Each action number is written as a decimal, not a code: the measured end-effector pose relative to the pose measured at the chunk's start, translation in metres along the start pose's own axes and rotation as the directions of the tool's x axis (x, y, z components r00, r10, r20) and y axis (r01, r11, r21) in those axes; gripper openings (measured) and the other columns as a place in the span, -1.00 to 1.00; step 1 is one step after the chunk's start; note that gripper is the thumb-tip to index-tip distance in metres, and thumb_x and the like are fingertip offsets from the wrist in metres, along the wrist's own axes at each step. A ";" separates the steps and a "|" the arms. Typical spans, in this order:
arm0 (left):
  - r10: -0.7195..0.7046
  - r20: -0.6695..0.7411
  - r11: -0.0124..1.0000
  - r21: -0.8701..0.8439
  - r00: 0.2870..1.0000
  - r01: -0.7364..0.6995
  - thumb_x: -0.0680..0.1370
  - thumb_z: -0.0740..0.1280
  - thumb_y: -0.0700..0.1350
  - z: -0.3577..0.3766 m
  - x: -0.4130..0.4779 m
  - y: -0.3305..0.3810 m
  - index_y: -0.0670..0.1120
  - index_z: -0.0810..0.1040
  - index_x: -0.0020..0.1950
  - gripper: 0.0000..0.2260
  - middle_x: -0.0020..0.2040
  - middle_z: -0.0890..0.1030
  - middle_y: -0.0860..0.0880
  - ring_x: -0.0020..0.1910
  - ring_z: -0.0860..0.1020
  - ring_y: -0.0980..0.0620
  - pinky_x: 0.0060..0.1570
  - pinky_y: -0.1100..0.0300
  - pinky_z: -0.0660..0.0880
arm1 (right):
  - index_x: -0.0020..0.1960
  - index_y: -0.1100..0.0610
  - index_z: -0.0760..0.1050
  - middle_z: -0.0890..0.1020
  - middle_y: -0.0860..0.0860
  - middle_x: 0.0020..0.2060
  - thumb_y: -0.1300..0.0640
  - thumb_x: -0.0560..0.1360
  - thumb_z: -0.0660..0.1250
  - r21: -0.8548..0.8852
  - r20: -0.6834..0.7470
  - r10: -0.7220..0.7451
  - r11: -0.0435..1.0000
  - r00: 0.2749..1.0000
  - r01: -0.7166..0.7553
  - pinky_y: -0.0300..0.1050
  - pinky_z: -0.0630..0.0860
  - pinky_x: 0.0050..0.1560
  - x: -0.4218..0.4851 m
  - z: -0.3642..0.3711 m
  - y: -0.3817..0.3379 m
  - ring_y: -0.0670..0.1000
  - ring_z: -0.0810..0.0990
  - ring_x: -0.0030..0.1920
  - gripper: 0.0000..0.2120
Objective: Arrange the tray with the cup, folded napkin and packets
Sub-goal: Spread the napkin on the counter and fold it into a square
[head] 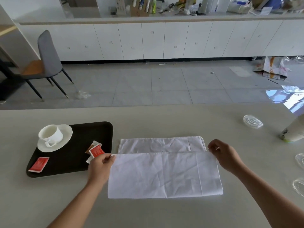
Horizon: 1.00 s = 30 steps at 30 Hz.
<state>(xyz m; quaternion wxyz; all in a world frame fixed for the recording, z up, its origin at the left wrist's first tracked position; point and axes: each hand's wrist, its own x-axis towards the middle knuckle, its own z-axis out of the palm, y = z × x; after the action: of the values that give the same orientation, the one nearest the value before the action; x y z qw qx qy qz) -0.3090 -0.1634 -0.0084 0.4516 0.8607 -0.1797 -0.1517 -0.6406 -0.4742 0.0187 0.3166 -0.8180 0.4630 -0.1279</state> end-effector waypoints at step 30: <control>0.196 0.066 0.875 0.439 0.978 -0.205 0.57 0.32 -0.08 0.078 0.122 0.015 -0.06 0.50 -0.17 -0.87 -0.31 0.55 0.05 -0.32 0.50 -0.02 -0.33 0.09 0.40 | -0.11 0.08 0.52 0.60 0.01 -0.21 0.27 0.51 0.35 -0.299 -0.056 -0.094 0.951 0.994 0.073 -0.09 0.43 -0.34 0.125 0.053 0.027 0.17 0.57 -0.30 -0.90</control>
<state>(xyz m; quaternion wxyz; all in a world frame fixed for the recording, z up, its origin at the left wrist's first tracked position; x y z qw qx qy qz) -0.2363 -0.2820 -0.0510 0.2549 0.9160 -0.3022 -0.0676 -0.5648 -0.5673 -0.0498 0.1681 -0.8701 0.4527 -0.0988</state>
